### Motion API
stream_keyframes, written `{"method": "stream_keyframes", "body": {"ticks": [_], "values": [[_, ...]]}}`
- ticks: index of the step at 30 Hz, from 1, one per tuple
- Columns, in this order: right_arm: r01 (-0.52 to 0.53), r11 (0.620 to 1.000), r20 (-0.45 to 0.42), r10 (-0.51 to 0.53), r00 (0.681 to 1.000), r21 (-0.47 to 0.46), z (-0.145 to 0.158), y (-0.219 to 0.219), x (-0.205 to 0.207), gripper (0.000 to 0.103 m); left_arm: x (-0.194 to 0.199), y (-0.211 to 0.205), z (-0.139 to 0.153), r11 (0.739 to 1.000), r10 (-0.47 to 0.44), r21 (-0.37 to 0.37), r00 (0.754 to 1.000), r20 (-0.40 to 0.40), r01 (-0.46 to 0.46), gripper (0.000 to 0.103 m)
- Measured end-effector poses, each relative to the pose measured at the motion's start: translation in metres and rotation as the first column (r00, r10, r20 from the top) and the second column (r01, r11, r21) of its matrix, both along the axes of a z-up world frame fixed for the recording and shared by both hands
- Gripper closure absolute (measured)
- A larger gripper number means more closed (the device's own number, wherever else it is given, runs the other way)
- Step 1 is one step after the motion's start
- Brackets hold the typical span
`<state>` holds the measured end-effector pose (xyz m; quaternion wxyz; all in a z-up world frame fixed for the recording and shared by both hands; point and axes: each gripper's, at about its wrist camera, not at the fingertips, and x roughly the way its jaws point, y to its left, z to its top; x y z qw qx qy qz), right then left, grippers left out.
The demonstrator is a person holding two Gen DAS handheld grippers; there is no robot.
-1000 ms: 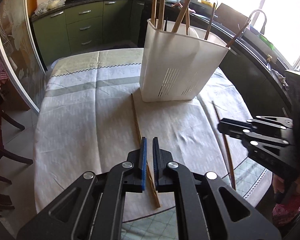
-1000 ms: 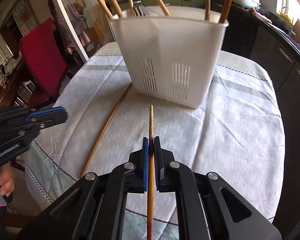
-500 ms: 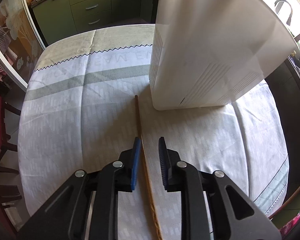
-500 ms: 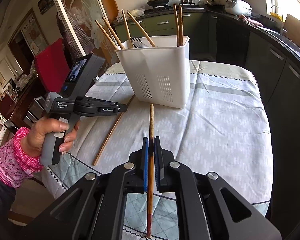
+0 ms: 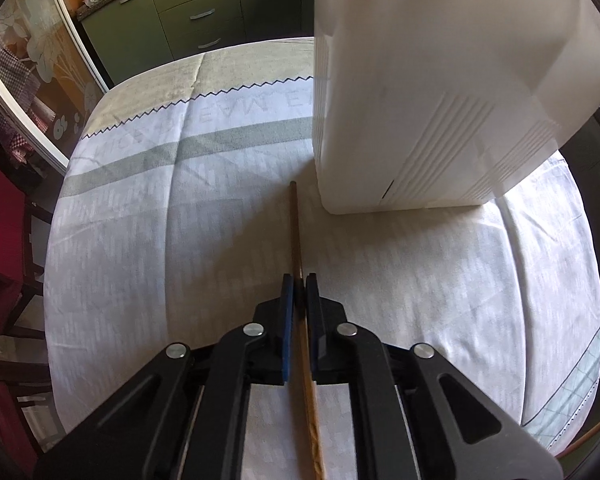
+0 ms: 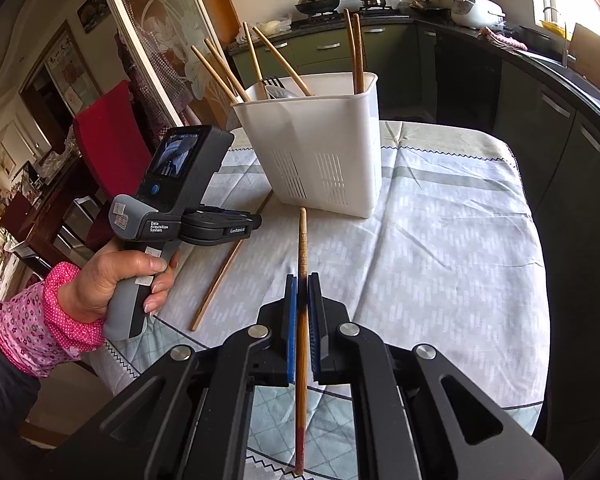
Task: Organize utensils
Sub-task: 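Hold the chopstick upright with the left tool while the right lifts its chopstick upright, then carry both upright chopsticks to the white holder and lower them in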
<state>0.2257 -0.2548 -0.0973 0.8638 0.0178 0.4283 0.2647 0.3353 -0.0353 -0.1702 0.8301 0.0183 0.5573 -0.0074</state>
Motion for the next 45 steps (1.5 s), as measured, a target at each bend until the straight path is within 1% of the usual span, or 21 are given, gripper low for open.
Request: {"method": "stream_keyframes", "body": {"ticks": [2,4,7,10,12,14,17,20,22,24,29,33,45], "values": [[-0.002,1.000,0.002,0.002,1.000,0.000,0.000,0.001,-0.001,0.097,-0.006,-0.001,0.002,1.000,0.003,-0.026,1.000,0.008,-0.003,0.098],[-0.003,1.000,0.006,0.003,1.000,0.002,0.002,0.001,-0.002,0.097,-0.012,0.003,0.006,0.998,0.005,-0.056,0.999,0.037,-0.003,0.098],[0.001,1.000,0.016,-0.002,1.000,0.008,0.007,-0.002,-0.004,0.097,-0.027,0.009,0.025,0.997,0.008,-0.077,0.994,0.112,0.000,0.098],[0.008,1.000,0.033,-0.008,0.999,0.021,0.014,-0.006,-0.007,0.097,-0.051,0.016,0.050,0.996,0.012,-0.089,0.978,0.206,0.007,0.098],[0.008,0.999,0.045,-0.009,0.999,0.031,0.019,-0.008,-0.011,0.097,-0.071,0.022,0.069,0.996,0.013,-0.091,0.959,0.283,0.014,0.098],[0.007,0.999,0.058,-0.009,0.998,0.040,0.024,-0.010,-0.016,0.097,-0.092,0.026,0.084,0.995,0.016,-0.097,0.935,0.355,0.020,0.098],[0.004,0.999,0.072,-0.007,0.997,0.043,0.030,-0.012,-0.025,0.097,-0.126,0.032,0.104,0.995,0.018,-0.096,0.888,0.460,0.030,0.098],[0.004,0.999,0.084,-0.007,0.996,0.037,0.035,-0.014,-0.032,0.097,-0.154,0.036,0.117,0.996,0.015,-0.079,0.839,0.543,0.034,0.098],[0.004,0.999,0.093,-0.007,0.996,0.035,0.039,-0.014,-0.035,0.097,-0.168,0.040,0.122,0.996,0.016,-0.080,0.816,0.578,0.038,0.098],[0.002,0.999,0.102,-0.005,0.995,0.033,0.042,-0.013,-0.039,0.097,-0.178,0.043,0.124,0.995,0.022,-0.089,0.802,0.597,0.039,0.098],[-0.008,1.000,0.113,0.006,0.994,0.021,0.046,-0.008,-0.045,0.097,-0.187,0.046,0.123,0.995,0.026,-0.095,0.787,0.616,0.042,0.098],[-0.012,1.000,0.118,0.010,0.993,0.019,0.047,-0.005,-0.044,0.097,-0.188,0.050,0.123,0.993,0.031,-0.110,0.788,0.615,0.047,0.098],[-0.032,0.999,0.127,0.030,0.991,0.015,0.049,0.002,-0.041,0.097,-0.188,0.050,0.123,0.992,0.020,-0.107,0.782,0.623,0.060,0.098]]}}
